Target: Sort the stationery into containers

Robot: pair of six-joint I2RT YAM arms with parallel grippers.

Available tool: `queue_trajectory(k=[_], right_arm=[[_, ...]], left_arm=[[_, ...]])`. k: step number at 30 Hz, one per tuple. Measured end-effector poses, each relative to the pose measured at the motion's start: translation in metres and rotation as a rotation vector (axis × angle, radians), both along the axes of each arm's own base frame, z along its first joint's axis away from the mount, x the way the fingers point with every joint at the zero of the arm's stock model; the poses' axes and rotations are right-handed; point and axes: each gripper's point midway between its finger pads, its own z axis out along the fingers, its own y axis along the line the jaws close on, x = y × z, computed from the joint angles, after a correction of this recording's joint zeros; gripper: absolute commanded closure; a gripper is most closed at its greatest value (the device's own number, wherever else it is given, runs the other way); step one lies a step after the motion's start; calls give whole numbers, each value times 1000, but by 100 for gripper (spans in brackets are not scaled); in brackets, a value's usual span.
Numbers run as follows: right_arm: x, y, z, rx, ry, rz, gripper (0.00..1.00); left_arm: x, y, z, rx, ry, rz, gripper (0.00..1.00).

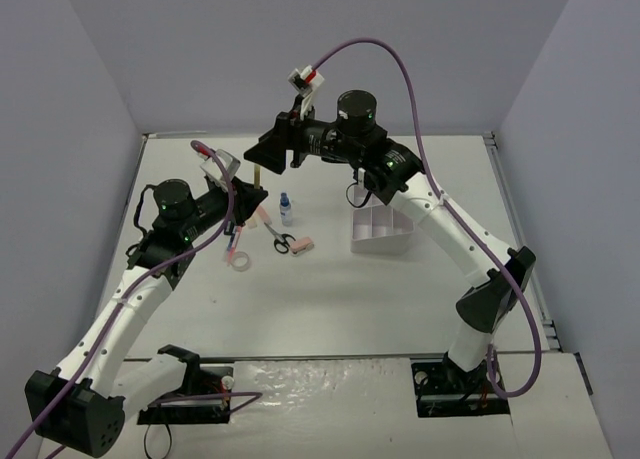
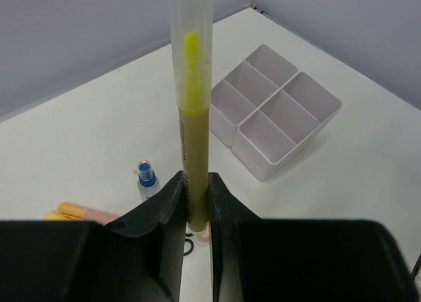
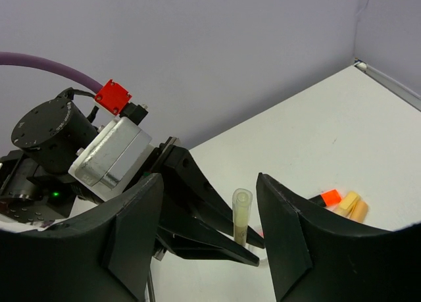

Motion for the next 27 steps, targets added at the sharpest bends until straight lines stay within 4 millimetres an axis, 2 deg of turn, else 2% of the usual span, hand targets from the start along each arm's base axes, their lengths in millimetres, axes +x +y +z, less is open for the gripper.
queue_trajectory(k=[3, 15, 17, 20, 24, 27], right_arm=[[1, 0, 0, 0, 0, -3, 50], [1, 3, -10, -14, 16, -3, 45], [2, 4, -15, -21, 23, -4, 48], [4, 6, -22, -31, 34, -5, 59], [7, 9, -30, -41, 45, -5, 66], [8, 10, -31, -43, 47, -5, 78]], left_arm=[[0, 0, 0, 0, 0, 0, 100], [0, 0, 2, -1, -4, 0, 100], [0, 0, 3, -2, -6, 0, 100], [0, 0, 4, -2, -7, 0, 100], [0, 0, 3, -2, -7, 0, 100], [0, 0, 4, -2, -7, 0, 100]])
